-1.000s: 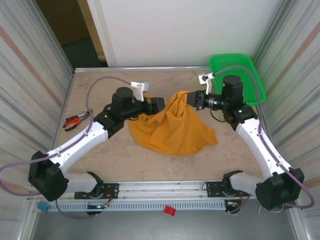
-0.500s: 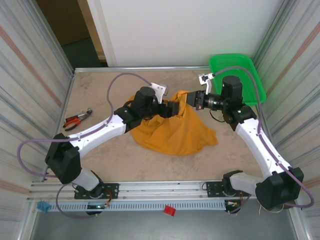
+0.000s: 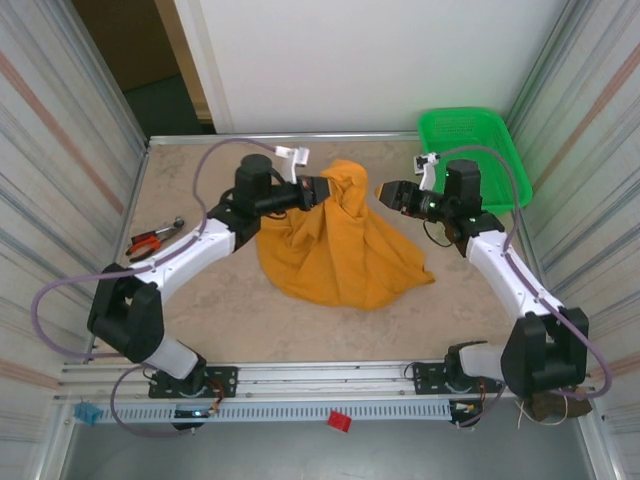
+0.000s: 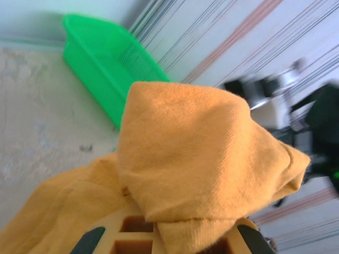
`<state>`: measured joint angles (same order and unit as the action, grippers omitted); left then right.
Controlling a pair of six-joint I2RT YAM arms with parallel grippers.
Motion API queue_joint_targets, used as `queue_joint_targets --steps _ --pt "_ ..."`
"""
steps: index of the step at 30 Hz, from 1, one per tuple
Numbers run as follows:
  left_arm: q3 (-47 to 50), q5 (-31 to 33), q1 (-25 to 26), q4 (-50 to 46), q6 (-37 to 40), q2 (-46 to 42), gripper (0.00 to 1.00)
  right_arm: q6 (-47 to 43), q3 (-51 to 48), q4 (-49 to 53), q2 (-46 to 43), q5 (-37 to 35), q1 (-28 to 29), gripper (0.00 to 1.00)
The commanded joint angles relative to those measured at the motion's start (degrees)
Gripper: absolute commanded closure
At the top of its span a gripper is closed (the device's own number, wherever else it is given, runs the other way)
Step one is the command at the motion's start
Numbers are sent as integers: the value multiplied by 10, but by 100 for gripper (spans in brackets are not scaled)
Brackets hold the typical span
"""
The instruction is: Fold the inside-out t-shirt
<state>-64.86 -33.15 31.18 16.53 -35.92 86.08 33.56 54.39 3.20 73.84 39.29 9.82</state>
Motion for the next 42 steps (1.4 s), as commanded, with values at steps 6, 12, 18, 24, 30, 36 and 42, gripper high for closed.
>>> queue_joint_targets --steps 6,12,18,24,30,36,42 --pt "-35 -80 6 36 -36 -49 100 -13 -9 24 -91 -98 52 35" --pt "-33 -54 6 13 -44 -46 100 -69 25 81 -153 -185 128 22" --pt "-44 -40 8 -21 -49 -36 100 -96 43 70 -132 -242 196 14" --pt "-61 -32 18 -50 -42 -30 100 -101 88 41 -58 -234 208 14" --pt "-61 8 18 -90 -42 -26 100 -108 76 33 -92 -241 217 14" --pt "-67 12 13 -97 -49 -16 100 -128 19 21 -163 -315 246 1" --pt "-82 11 13 -108 -51 -14 100 -149 50 34 -102 -339 272 1"
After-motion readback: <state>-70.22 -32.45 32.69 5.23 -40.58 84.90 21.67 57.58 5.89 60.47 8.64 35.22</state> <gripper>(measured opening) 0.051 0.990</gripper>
